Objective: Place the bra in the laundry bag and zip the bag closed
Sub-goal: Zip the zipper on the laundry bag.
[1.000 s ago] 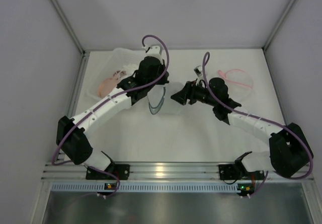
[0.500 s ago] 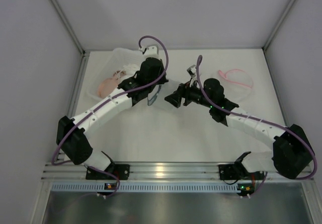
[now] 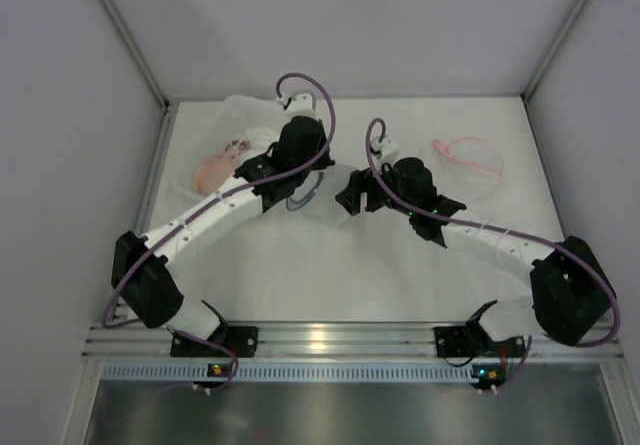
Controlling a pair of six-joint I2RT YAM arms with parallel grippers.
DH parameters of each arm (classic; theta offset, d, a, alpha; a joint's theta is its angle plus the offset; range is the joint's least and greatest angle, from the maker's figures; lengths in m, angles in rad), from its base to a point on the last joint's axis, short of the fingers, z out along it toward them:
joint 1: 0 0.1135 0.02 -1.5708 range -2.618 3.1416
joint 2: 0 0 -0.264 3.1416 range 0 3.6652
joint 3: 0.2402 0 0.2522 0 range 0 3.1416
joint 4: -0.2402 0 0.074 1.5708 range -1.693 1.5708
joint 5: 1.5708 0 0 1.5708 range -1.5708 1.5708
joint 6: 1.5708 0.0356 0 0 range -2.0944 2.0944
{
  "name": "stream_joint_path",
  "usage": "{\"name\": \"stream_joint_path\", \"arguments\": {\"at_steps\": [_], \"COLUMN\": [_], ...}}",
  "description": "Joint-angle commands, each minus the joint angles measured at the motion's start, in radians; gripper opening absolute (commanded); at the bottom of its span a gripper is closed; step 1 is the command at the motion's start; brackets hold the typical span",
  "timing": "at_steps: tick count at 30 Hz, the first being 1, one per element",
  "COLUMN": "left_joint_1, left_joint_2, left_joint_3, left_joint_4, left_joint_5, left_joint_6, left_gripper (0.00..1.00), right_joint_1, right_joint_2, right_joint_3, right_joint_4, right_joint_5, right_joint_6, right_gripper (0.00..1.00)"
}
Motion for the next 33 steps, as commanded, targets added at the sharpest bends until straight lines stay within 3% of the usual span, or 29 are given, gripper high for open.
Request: {"name": "stream_joint_path", "arguments": {"at_steps": [1, 9, 17, 33], "left_joint_1": [-0.006, -0.01, -0.012, -0.052], "left_joint_2": [-0.049, -0.029, -0.055, -0.076], "left_joint_3": [0.0, 0.004, -0.008, -0.028], "left_joint_4": [0.037, 0.035, 0.037, 0.037], "left_joint_5": [-0.021, -0.041, -0.112, -0.179], "left_joint_6": [-0.008, -0.026, -0.091, -0.176], "left_gripper": [0.0, 0.0, 0.0, 0.0], "right_joint_1": [-0.007, -0.007, 0.0, 0.069], "right_joint_2": [-0.004, -0.13, -0.144, -0.009], "right_joint_3": [0.076, 0.132, 0.009, 0.09], "right_joint_4": [-0.026, -0.092, 0.007, 0.054], "right_joint_5": [0.058, -0.049, -0.115, -0.009], "right_joint_6": [-0.054, 0.072, 0.294, 0.241], "right_gripper": [0.79, 0.79, 0.76, 0.79]}}
